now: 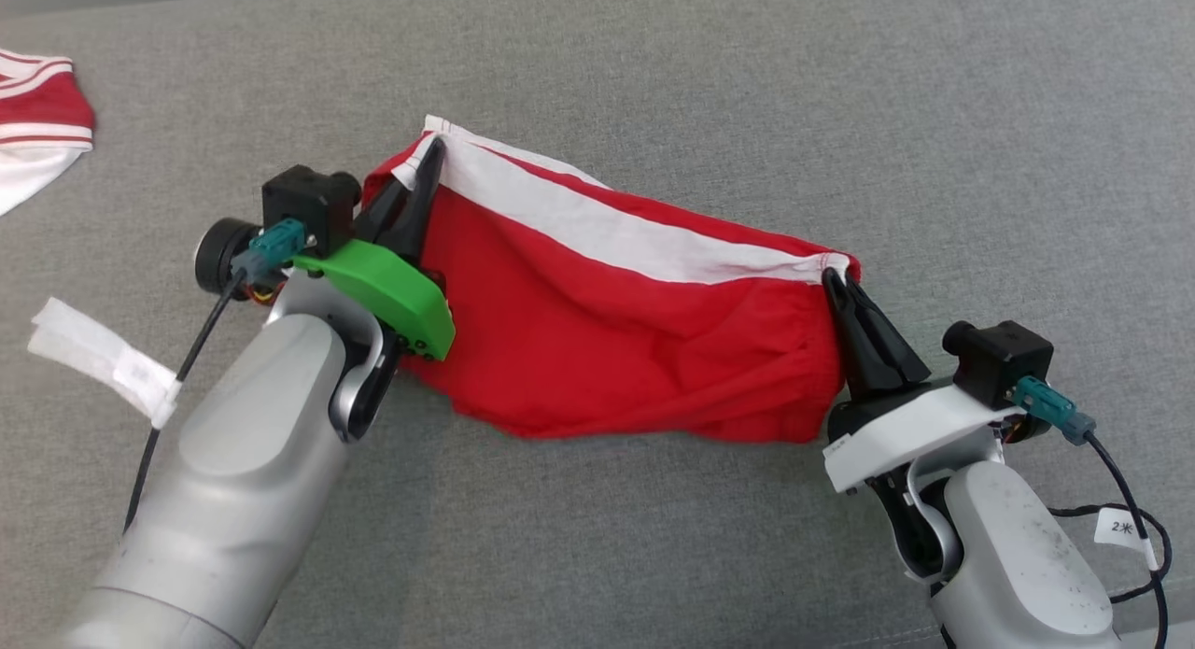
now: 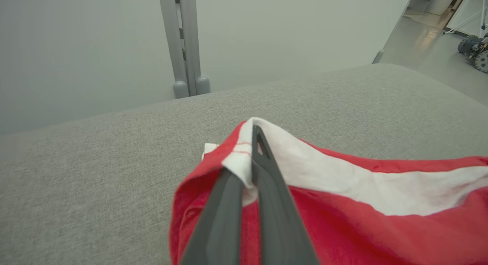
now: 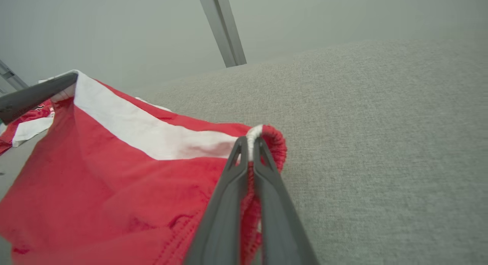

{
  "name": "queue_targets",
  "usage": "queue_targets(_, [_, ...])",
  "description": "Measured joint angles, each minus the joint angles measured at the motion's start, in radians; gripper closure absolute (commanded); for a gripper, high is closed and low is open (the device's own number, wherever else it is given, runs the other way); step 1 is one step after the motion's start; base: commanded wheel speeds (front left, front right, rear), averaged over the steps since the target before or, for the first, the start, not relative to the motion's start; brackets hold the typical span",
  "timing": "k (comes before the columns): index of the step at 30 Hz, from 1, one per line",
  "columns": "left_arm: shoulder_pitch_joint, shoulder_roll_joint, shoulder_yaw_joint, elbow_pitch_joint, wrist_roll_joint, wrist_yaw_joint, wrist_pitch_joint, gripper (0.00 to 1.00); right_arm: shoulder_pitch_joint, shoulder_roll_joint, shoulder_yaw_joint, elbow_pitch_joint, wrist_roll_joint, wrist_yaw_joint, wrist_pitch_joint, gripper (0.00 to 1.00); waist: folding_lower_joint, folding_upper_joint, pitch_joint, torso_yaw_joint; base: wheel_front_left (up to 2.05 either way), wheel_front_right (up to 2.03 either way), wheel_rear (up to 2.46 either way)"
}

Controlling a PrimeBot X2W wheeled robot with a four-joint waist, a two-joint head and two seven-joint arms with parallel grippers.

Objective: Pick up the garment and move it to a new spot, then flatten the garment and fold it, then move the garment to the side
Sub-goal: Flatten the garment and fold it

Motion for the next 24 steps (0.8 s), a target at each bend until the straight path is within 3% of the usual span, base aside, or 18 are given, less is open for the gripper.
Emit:
queue_targets(9, [-0.156, -0.005, -0.100, 0.172, -0.064, -0.001, -0.002, 1.00, -0.052, 0.000, 0.001, 0.057, 0.007, 0.000, -0.021, 1.00, 0.0000, 0.0000, 0.064, -0.038, 0.00, 0.00, 0.00])
queue_targets(11, [-0.177, -0.006, -0.122, 0.198, -0.082, -0.001, -0.002, 0.58, -0.056, 0.000, 0.003, 0.063, 0.013, 0.000, -0.023, 1.00, 0.0000, 0.0000, 0.071, -0.046, 0.00, 0.00, 0.00])
queue_targets(12, [-0.186, -0.007, -0.129, 0.213, -0.093, -0.001, -0.002, 0.15, -0.057, 0.000, 0.004, 0.065, 0.015, 0.000, -0.023, 0.96, 0.0000, 0.0000, 0.073, -0.050, 0.00, 0.00, 0.00])
queue_targets(13, [-0.192, -0.009, -0.136, 0.222, -0.105, -0.001, -0.002, 0.00, -0.058, 0.000, 0.003, 0.064, 0.016, 0.000, -0.023, 0.85, 0.0000, 0.0000, 0.074, -0.052, 0.00, 0.00, 0.00])
queue_targets(14, [-0.198, -0.012, -0.143, 0.233, -0.119, -0.001, -0.002, 0.00, -0.058, 0.000, -0.001, 0.058, 0.016, 0.000, -0.023, 0.73, 0.0001, 0.0000, 0.075, -0.053, 0.00, 0.00, 0.00])
queue_targets(15, [-0.202, -0.015, -0.152, 0.243, -0.126, -0.001, -0.001, 0.00, -0.058, 0.000, -0.005, 0.053, 0.017, 0.000, -0.023, 0.54, 0.0000, 0.0000, 0.073, -0.052, 0.00, 0.00, 0.00])
queue_targets(16, [-0.206, -0.016, -0.161, 0.249, -0.132, -0.001, 0.000, 0.00, -0.058, 0.000, -0.008, 0.048, 0.017, 0.000, -0.023, 0.15, 0.0000, 0.0000, 0.072, -0.052, 0.00, 0.00, 0.00])
queue_targets(17, [-0.211, -0.015, -0.172, 0.256, -0.139, -0.001, 0.001, 0.00, -0.056, 0.000, -0.010, 0.041, 0.017, 0.000, -0.024, 0.00, 0.0000, 0.0000, 0.069, -0.051, 0.00, 0.00, 0.00])
queue_targets(24, [-0.218, -0.011, -0.216, 0.277, -0.180, -0.001, 0.000, 0.00, -0.007, 0.001, -0.040, -0.001, -0.051, 0.000, -0.024, 0.00, 0.0000, 0.0000, 0.033, -0.039, 0.00, 0.00, 0.00])
